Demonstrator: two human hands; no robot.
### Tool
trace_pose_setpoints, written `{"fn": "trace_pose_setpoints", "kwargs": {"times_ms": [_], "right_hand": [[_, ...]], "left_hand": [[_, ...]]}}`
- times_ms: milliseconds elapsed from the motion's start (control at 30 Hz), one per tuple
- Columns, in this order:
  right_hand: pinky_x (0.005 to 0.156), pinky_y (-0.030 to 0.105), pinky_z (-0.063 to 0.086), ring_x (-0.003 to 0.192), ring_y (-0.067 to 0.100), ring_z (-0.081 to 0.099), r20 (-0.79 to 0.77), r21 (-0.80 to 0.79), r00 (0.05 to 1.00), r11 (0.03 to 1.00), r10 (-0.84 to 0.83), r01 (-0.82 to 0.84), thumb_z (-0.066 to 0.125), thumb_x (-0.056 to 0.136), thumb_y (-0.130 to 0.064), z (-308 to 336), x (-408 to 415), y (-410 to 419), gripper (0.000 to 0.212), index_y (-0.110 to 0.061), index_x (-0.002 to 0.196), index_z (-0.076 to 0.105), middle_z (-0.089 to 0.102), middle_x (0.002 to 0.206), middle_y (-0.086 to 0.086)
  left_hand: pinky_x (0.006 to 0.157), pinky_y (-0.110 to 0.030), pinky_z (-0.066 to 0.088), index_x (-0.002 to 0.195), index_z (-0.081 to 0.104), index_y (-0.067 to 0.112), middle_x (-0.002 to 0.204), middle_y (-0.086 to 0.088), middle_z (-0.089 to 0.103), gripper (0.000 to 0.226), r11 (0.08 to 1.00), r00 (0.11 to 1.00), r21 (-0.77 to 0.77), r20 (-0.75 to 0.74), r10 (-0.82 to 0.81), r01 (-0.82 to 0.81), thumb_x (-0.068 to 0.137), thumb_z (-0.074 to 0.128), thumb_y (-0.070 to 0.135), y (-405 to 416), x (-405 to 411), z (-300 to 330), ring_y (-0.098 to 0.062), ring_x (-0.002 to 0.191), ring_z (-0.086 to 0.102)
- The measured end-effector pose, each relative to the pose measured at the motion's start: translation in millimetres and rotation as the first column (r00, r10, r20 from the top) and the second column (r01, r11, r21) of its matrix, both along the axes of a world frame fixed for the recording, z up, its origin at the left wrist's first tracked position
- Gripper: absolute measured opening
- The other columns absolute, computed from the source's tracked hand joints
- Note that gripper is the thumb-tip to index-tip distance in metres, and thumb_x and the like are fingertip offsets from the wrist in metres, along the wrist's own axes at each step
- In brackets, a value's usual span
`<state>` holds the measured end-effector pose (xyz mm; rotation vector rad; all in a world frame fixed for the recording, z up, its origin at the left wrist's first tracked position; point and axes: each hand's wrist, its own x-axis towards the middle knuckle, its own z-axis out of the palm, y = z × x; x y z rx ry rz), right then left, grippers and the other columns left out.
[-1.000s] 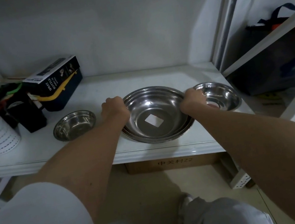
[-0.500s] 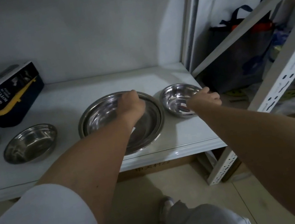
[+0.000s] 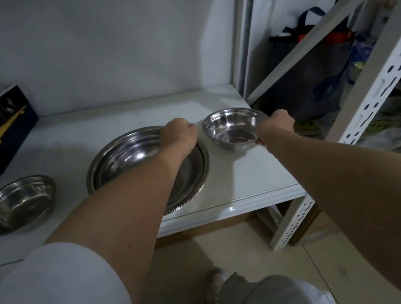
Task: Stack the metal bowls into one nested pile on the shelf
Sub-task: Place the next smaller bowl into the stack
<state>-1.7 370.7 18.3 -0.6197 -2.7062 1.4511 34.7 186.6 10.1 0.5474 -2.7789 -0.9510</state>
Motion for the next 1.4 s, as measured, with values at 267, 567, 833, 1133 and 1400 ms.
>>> {"fn": "trace_pose_setpoints", "kwargs": {"times_ms": [267,567,833,1133,1400], "right_hand": [[0.076,0.041,0.061,0.085,0.029,0.069,-0.16,-0.036,0.97,0.981,0.182,-0.19,0.062,0.085,-0.003,57,24,-60,0.013,-0.006,0.096,0.056,0.064,0.088,0.013],[0.069,0.031,0.043,0.082,0.029,0.055,-0.035,0.147,0.894,0.887,0.446,-0.437,0.056,0.084,-0.015,32,63,-150,0.024,-0.001,0.104,0.06,0.056,0.092,0.012],[0.069,0.032,0.05,0.081,0.029,0.061,0.108,0.3,0.873,0.821,0.477,-0.486,0.057,0.082,-0.014,-4,67,-133,0.014,-0.006,0.094,0.059,0.061,0.091,0.01],[0.085,0.037,0.049,0.113,0.031,0.058,0.169,0.549,0.848,0.666,0.503,-0.505,0.06,0.086,-0.015,-2,75,-140,0.043,-0.008,0.128,0.053,0.058,0.122,0.012],[0.089,0.042,0.049,0.116,0.033,0.051,-0.002,0.555,0.721,0.601,0.693,-0.576,0.054,0.088,-0.012,18,90,-191,0.037,-0.005,0.124,0.057,0.052,0.126,0.015]], "left_hand": [[0.087,-0.035,0.044,0.124,0.058,0.003,0.127,-0.019,0.061,0.038,0.96,0.961,0.144,-0.109,0.255,-0.239,0.094,0.05,0.024,-30,21,65,-0.037,0.117,0.057],[0.08,-0.033,0.051,0.102,0.068,-0.002,0.109,-0.018,0.07,0.024,0.916,0.916,0.012,0.036,0.399,-0.4,0.085,0.055,0.008,-130,86,34,-0.035,0.103,0.066],[0.068,-0.028,0.045,0.092,0.062,0.004,0.104,-0.016,0.068,0.01,0.94,0.929,-0.067,0.145,0.34,-0.333,0.083,0.062,0.008,-118,96,1,-0.032,0.096,0.066],[0.075,-0.032,0.051,0.1,0.064,0.0,0.103,-0.017,0.067,0.017,0.929,0.94,-0.236,0.117,0.32,-0.286,0.085,0.056,0.0,-117,96,-5,-0.033,0.095,0.066],[0.048,-0.027,0.035,0.06,0.046,0.012,0.062,-0.003,0.054,0.031,0.92,0.933,-0.186,0.037,0.358,-0.346,0.087,0.06,0.015,-145,111,11,-0.016,0.052,0.047]]}}
